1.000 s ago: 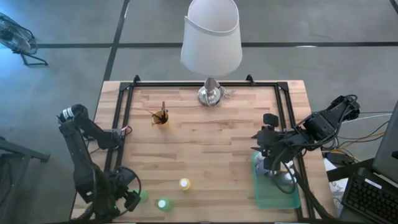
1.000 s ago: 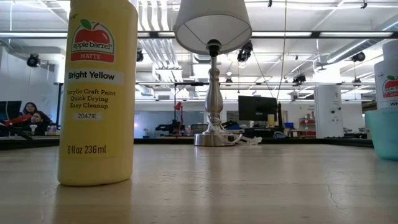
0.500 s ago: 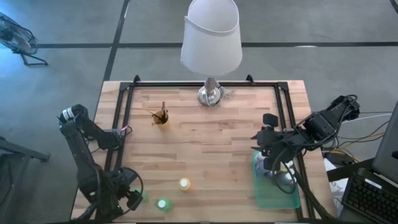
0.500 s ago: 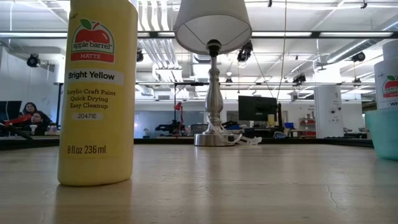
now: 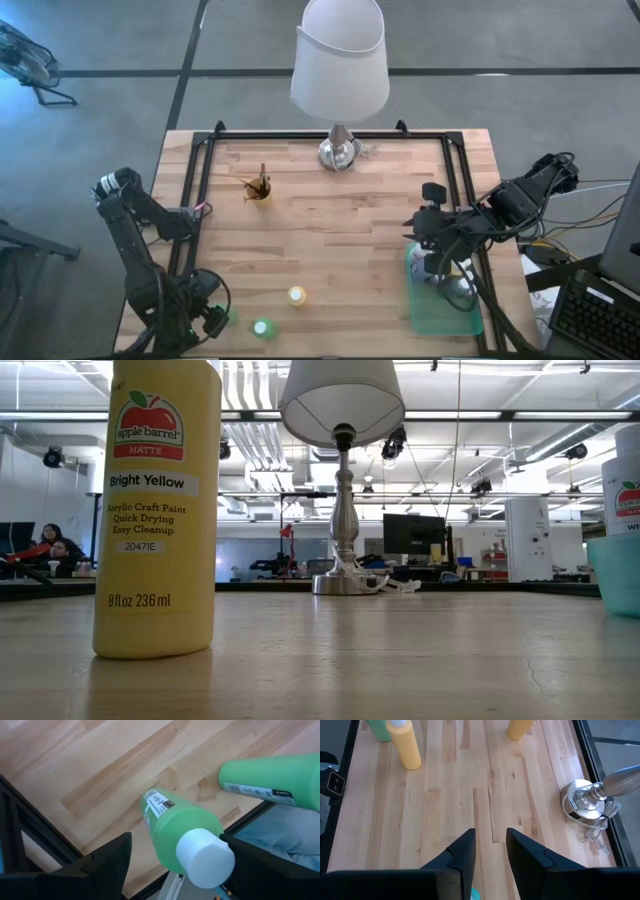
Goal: Pick & Place Paint Supplies
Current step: Put the green paint bottle into the green bin
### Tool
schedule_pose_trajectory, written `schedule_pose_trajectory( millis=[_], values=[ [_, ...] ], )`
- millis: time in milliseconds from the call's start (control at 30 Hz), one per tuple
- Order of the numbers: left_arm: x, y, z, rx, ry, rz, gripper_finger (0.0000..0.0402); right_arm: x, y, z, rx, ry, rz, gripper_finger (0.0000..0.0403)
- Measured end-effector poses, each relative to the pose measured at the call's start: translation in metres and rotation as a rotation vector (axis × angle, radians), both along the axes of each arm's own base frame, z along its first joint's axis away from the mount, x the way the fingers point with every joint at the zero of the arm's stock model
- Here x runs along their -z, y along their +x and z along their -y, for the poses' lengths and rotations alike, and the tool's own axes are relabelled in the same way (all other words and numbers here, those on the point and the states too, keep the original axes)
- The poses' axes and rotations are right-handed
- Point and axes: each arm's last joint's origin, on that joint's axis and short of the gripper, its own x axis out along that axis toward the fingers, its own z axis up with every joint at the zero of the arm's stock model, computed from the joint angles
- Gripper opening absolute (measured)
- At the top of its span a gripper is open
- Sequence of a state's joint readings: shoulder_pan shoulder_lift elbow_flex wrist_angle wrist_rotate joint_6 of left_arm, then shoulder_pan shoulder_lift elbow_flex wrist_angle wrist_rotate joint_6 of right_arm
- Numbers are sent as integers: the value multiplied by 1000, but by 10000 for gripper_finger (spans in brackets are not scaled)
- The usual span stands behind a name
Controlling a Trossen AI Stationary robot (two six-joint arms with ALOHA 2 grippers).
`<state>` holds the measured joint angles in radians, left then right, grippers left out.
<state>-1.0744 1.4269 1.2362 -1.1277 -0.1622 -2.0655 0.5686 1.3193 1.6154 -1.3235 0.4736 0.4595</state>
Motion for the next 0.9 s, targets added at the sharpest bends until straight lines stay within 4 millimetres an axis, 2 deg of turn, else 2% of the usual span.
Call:
schedule_pose_trajectory(
  millis=[133,333,567,733,900],
  values=[
    [0,0,-2,0,15,-8,274,0,0,0,0,1,1,93],
    [0,0,-2,4,17,-8,204,0,0,0,-4,-2,1,81],
    [-2,0,-2,2,-3,-3,143,0,0,0,-6,-2,2,86],
    [-3,0,-3,2,-5,-4,126,0,0,0,-6,-2,4,101],
    [-3,0,-3,-2,-6,-4,142,0,0,0,-6,-1,4,116]
  ],
)
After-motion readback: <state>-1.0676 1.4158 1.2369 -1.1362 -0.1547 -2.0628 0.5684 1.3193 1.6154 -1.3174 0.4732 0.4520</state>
